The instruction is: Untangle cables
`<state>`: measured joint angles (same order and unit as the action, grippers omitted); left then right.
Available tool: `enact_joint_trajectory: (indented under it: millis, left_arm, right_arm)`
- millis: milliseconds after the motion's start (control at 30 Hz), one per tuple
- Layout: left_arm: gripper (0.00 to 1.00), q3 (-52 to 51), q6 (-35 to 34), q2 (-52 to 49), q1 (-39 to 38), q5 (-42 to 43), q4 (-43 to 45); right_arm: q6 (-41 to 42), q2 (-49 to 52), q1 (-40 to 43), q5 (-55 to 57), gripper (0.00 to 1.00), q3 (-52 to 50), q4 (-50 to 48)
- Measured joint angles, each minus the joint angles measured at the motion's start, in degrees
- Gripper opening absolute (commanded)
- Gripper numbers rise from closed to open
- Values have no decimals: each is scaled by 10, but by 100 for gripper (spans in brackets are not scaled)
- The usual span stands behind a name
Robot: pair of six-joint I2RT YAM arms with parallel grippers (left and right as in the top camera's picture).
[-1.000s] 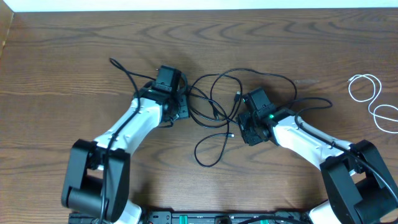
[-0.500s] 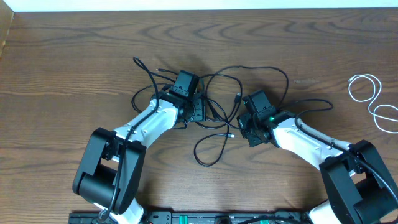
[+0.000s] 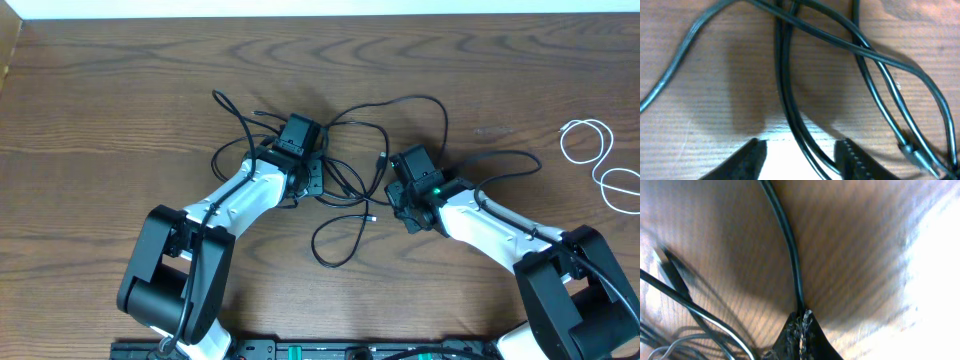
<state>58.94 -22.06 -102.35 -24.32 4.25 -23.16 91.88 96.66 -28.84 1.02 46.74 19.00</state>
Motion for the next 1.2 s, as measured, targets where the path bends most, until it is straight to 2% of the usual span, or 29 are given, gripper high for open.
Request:
enact_joint_trajectory:
  millis: [100, 167, 200, 233, 400, 733, 767, 800, 867, 900, 933, 1033, 1100, 1200]
  left_arm:
    - [28, 0, 0, 0, 0, -4, 1]
    - [19, 0, -1, 0, 0, -6, 3]
    - [10, 0, -1, 0, 0, -7, 5]
    - [8, 0, -2, 0, 0, -8, 7]
    - [8, 0, 0, 0, 0, -17, 8]
    - [8, 0, 0, 0, 0, -29, 11]
    - [8, 0, 0, 0, 0, -29, 11]
    - [8, 0, 0, 0, 0, -29, 11]
    - [13, 0, 0, 0, 0, -29, 11]
    - [17, 0, 0, 0, 0, -29, 11]
    - [17, 0, 1, 0, 0, -30, 11]
    - [29, 0, 2, 0, 0, -31, 11]
    - [34, 0, 2, 0, 0, -32, 11]
    - [47, 0, 4, 0, 0, -31, 11]
  right_arm:
    - [-38, 0, 2, 18, 1, 0, -1]
    - [-63, -1, 5, 24, 1, 0, 0]
    - [-74, -2, 7, 28, 1, 0, 1]
    - [-88, -5, 10, 30, 1, -1, 3]
    - [-156, -37, 21, 50, 1, -14, 13]
    - [-284, -169, 32, 74, 1, -16, 35]
    - [-294, -176, 32, 75, 8, -16, 35]
    - [-302, -182, 32, 76, 25, -16, 35]
    - [-316, -191, 32, 75, 45, -16, 36]
    - [-321, -192, 32, 72, 47, -16, 37]
    - [-325, -192, 32, 68, 48, -16, 37]
    - [-323, -191, 32, 49, 50, -16, 38]
    - [-313, -188, 32, 32, 49, -16, 38]
    - [-283, -172, 32, 5, 44, -16, 38]
